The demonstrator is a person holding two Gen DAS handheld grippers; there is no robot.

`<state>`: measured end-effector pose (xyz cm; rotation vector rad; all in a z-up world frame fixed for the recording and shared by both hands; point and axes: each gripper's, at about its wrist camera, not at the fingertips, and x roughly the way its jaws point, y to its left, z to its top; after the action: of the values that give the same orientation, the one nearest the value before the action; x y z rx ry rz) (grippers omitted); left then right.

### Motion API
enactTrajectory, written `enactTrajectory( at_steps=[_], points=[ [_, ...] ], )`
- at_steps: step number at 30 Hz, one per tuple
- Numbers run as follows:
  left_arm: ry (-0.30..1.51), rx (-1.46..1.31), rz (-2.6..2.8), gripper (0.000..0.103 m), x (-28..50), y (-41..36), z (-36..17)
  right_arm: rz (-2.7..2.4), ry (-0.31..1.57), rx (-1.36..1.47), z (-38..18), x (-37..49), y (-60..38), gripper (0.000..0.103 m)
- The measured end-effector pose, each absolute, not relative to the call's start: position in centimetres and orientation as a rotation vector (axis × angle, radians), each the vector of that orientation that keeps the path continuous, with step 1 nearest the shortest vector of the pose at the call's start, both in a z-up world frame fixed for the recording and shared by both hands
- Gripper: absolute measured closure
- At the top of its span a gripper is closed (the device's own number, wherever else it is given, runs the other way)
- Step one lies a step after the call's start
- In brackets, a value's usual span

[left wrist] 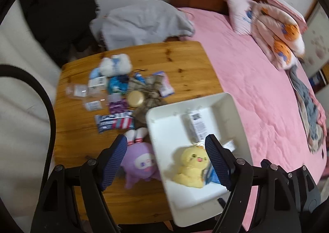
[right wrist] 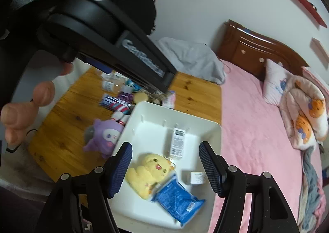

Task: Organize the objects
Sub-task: 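Withdraw both grippers from the tray back toward the table items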

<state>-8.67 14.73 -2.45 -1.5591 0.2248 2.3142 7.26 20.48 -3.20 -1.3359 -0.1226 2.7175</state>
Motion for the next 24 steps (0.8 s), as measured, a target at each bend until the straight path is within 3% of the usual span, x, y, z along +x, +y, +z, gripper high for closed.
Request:
enactTrajectory(
  at_steps=[9, 17, 24],
  points=[
    [0.208, -1.521, 2.520, 0.022, -10.0, 7.1, -0.1, 2.823, -0.154, -1.321, -2.4, 5.8, 17.8, 0.034],
    [0.438, -1.402, 2.448, 0.022, -12.7, 3.0, 0.5, 2.900, -0.302, -1.238, -1.5, 3.1, 13.8, 0.034],
    [0.851, -1.224, 2.262, 0.022, -16.4, 1.4, -2.4, 2.949, -0.585, -1.093, -1.3, -1.6, 9.5, 0.034]
  ],
)
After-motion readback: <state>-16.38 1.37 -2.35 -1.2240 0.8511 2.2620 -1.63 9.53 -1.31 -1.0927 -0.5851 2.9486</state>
